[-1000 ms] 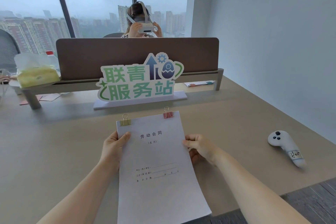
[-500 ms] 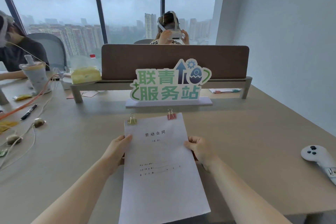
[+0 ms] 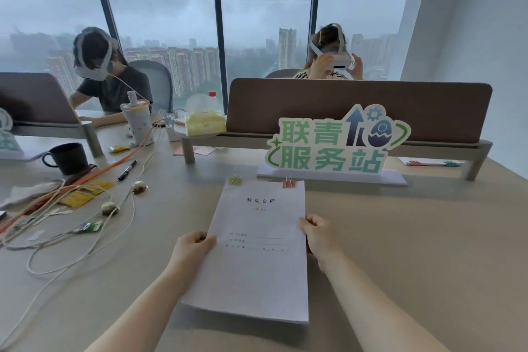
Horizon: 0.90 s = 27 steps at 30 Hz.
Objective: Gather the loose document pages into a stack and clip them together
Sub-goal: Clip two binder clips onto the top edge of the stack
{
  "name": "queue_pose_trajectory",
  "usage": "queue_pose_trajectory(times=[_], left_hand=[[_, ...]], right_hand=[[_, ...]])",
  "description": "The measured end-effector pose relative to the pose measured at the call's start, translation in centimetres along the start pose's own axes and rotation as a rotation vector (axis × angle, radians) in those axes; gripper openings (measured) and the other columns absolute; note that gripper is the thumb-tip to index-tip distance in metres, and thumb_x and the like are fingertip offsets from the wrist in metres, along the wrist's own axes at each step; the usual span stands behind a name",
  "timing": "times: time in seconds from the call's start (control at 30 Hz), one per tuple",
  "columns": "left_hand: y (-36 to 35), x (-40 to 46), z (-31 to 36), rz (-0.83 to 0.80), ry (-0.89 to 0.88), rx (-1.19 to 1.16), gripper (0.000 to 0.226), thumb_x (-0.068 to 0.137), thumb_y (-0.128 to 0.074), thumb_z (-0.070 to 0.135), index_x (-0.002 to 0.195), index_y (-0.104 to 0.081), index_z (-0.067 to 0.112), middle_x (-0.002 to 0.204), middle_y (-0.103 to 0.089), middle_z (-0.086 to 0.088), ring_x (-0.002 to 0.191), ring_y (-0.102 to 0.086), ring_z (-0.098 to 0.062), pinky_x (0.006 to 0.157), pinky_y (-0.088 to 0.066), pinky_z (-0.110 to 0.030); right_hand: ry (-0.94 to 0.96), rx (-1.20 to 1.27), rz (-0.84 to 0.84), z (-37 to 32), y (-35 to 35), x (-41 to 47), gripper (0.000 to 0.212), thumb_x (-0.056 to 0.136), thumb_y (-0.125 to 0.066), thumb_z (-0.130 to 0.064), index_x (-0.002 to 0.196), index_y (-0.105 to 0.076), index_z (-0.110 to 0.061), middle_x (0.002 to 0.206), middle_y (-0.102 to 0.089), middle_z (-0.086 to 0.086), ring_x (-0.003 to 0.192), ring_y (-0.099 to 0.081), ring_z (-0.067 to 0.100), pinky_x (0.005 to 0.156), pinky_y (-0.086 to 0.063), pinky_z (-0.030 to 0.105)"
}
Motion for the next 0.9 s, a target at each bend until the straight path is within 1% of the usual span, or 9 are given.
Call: queue_pose_trajectory(times=[0.07, 0.17, 0.23, 0.3, 0.37, 0.5, 0.63, 0.8, 0.9], left_hand=[[1.4, 1.4, -0.3, 0.042, -0.008, 0.004, 0.017, 0.092, -0.061, 0.015, 0.083, -0.071, 0.004, 0.077, -0.071, -0.014, 0.065, -0.064, -0.025, 0.063, -0.051, -0.034], [3.4, 3.6, -0.9, 0.09, -0.014, 0.014, 0.016, 0.092, -0.061, 0.013, 0.082, -0.072, 0.006, 0.076, -0.071, -0.013, 0.066, -0.062, -0.024, 0.063, -0.048, -0.031], [4.6, 4.9, -1.3, 0.109, -0.007, 0.026, 0.015, 0.092, -0.061, 0.013, 0.085, -0.073, 0.006, 0.079, -0.072, -0.014, 0.065, -0.062, -0.023, 0.063, -0.048, -0.03], [5.6, 5.9, -1.6, 0.127, -0.009, 0.032, 0.015, 0.092, -0.061, 0.012, 0.087, -0.072, 0.006, 0.077, -0.071, -0.012, 0.063, -0.061, -0.021, 0.06, -0.048, -0.029], [6.4, 6.7, -1.7, 0.15, -0.023, 0.056, 0.015, 0.092, -0.061, 0.013, 0.086, -0.072, 0.005, 0.077, -0.071, -0.013, 0.064, -0.061, -0.021, 0.061, -0.047, -0.029], [7.4, 8.1, -1.8, 0.16, -0.052, 0.133, 0.016, 0.092, -0.06, 0.016, 0.084, -0.072, 0.011, 0.075, -0.071, -0.008, 0.062, -0.061, -0.02, 0.06, -0.047, -0.029], [8.2, 9.2, -1.9, 0.155, -0.084, 0.25, 0.014, 0.092, -0.06, 0.021, 0.083, -0.071, 0.022, 0.077, -0.073, -0.001, 0.069, -0.067, -0.021, 0.07, -0.055, -0.036], [8.3, 9.8, -2.1, 0.167, -0.079, 0.418, 0.016, 0.092, -0.059, 0.031, 0.088, -0.072, 0.023, 0.08, -0.072, 0.002, 0.072, -0.066, -0.019, 0.065, -0.048, -0.029], [8.2, 9.9, -2.1, 0.178, -0.065, 0.547, 0.018, 0.092, -0.055, 0.036, 0.09, -0.07, 0.028, 0.084, -0.071, 0.004, 0.078, -0.066, -0.019, 0.07, -0.052, -0.031]], right_hand=[[0.003, -0.009, -0.017, -0.1, -2.3, 0.7, 0.03, 0.096, -0.054, -0.017, 0.067, -0.06, -0.012, 0.064, -0.063, 0.001, 0.058, -0.053, 0.017, 0.059, -0.041, 0.027], [0.023, -0.059, -0.077, -0.2, -5.5, 1.5, 0.021, 0.091, -0.052, -0.012, 0.077, -0.063, 0.0, 0.072, -0.062, 0.004, 0.068, -0.051, 0.017, 0.066, -0.037, 0.029], [0.021, -0.105, -0.091, -0.1, -7.2, 1.9, 0.02, 0.088, -0.05, -0.012, 0.079, -0.061, 0.002, 0.07, -0.059, 0.004, 0.067, -0.047, 0.017, 0.064, -0.034, 0.029], [0.028, -0.146, -0.091, -0.2, -8.5, 2.3, 0.023, 0.088, -0.05, -0.011, 0.067, -0.058, -0.008, 0.062, -0.053, 0.0, 0.061, -0.043, 0.017, 0.057, -0.031, 0.028], [0.05, -0.186, -0.087, -0.3, -9.6, 2.8, 0.026, 0.089, -0.05, -0.011, 0.064, -0.056, -0.015, 0.058, -0.05, -0.004, 0.056, -0.041, 0.015, 0.053, -0.03, 0.027], [0.09, -0.272, -0.097, -0.2, -11.1, 3.7, 0.021, 0.091, -0.052, -0.014, 0.084, -0.066, 0.0, 0.073, -0.066, 0.008, 0.063, -0.053, 0.018, 0.058, -0.038, 0.028], [0.113, -0.356, -0.095, 0.2, -11.7, 4.3, 0.021, 0.09, -0.054, -0.018, 0.086, -0.069, -0.004, 0.086, -0.075, 0.012, 0.07, -0.064, 0.028, 0.063, -0.044, 0.029], [0.115, -0.474, -0.08, 0.6, -11.8, 4.6, 0.024, 0.088, -0.055, -0.025, 0.084, -0.066, -0.004, 0.084, -0.074, 0.012, 0.067, -0.06, 0.024, 0.06, -0.041, 0.03], [0.122, -0.567, -0.055, 0.4, -11.7, 4.5, 0.026, 0.087, -0.054, -0.028, 0.085, -0.064, -0.004, 0.082, -0.072, 0.01, 0.065, -0.057, 0.021, 0.057, -0.04, 0.03]])
Point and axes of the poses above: each hand's wrist, its own x-axis towards the middle knuckle, its own y-axis out of the back of the hand, z = x × y, the point moved 2 cm from there along x, towards the middle knuckle
